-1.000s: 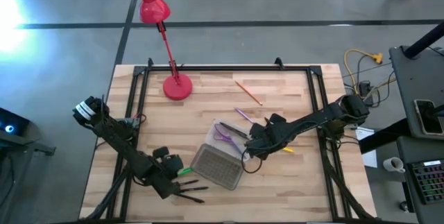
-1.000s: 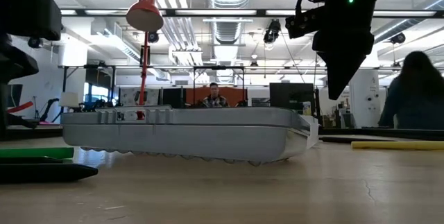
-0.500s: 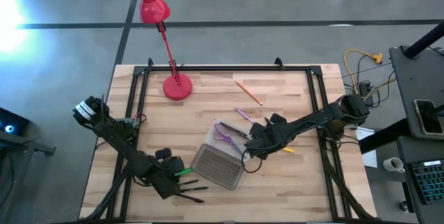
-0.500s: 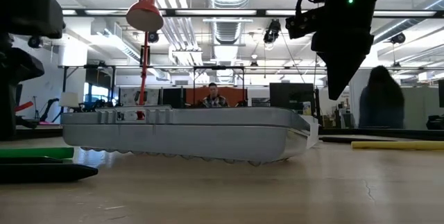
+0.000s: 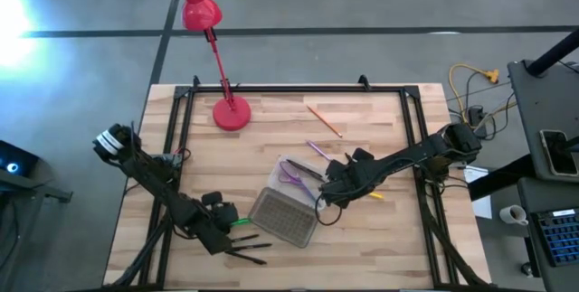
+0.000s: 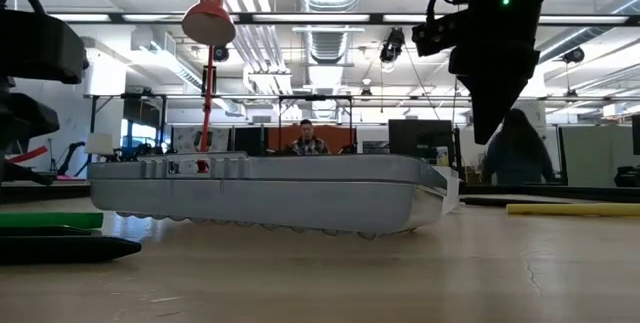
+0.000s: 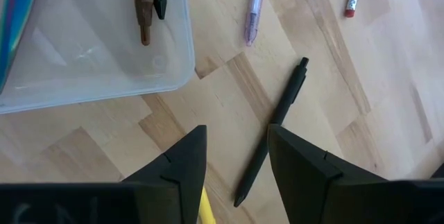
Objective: Pick & place school supplies into a supply box
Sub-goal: Put the green pen into the supply box
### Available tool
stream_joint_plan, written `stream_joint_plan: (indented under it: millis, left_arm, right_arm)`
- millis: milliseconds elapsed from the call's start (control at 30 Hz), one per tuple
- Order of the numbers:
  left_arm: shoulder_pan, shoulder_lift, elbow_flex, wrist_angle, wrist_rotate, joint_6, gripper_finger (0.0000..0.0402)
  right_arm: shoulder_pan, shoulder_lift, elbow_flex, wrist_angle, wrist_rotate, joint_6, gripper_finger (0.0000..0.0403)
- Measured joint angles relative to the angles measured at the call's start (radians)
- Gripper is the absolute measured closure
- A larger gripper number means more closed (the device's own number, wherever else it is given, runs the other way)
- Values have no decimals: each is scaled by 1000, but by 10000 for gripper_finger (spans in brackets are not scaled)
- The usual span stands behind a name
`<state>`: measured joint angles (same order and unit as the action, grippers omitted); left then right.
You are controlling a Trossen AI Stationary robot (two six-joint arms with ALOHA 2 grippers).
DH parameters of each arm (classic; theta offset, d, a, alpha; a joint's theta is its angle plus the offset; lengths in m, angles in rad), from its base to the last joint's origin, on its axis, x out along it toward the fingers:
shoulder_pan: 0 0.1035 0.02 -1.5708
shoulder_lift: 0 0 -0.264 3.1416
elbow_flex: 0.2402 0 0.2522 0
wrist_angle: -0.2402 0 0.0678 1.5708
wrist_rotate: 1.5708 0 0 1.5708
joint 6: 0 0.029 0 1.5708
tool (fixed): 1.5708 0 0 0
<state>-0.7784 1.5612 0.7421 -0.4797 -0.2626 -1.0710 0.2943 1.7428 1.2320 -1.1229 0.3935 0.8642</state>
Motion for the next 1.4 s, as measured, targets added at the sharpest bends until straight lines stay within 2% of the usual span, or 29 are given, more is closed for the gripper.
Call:
stream_joint_plan:
  millis: [133, 233, 333, 400, 467, 633, 700, 767, 933, 1067, 1133, 1233, 1400]
  left_arm:
    - [1, 0, -9, 5, 8, -5, 386]
    - [0, 2, 11, -9, 36, 0, 389]
    - [-2, 3, 49, -32, 109, 44, 389]
    - [-5, 1, 87, -85, 162, 71, 390]
    - [-6, -13, 139, -163, 172, 86, 390]
    - [-15, -46, 298, -405, 142, 92, 391]
    - [-14, -51, 367, -506, 87, 137, 392]
    - [15, -51, 421, -558, 8, 248, 392]
    - [218, -48, 442, -510, -37, 574, 392]
    - [420, -45, 425, -356, -38, 890, 392]
    - [519, -33, 426, -246, -4, 1047, 392]
    - [642, 4, 442, -145, 68, 1205, 392]
    - [770, 114, 475, -49, 192, 1322, 392]
  right_arm:
    - [1, -1, 0, -8, -4, -2, 263]
    - [14, -13, 1, -45, -9, 1, 271]
    - [34, -38, 0, -71, -2, 24, 279]
    - [43, -53, -5, -89, 6, 44, 285]
    - [51, -70, -10, -109, 26, 72, 289]
    - [69, -113, -13, -138, 93, 145, 299]
    - [79, -132, -13, -141, 129, 180, 303]
    - [90, -150, -13, -153, 178, 221, 306]
    - [104, -182, -13, -171, 236, 261, 313]
    - [114, -192, -13, -188, 234, 264, 318]
    - [131, -203, -13, -191, 230, 292, 321]
    - [171, -224, -13, -223, 230, 403, 325]
    - [247, -234, -13, -323, 229, 623, 324]
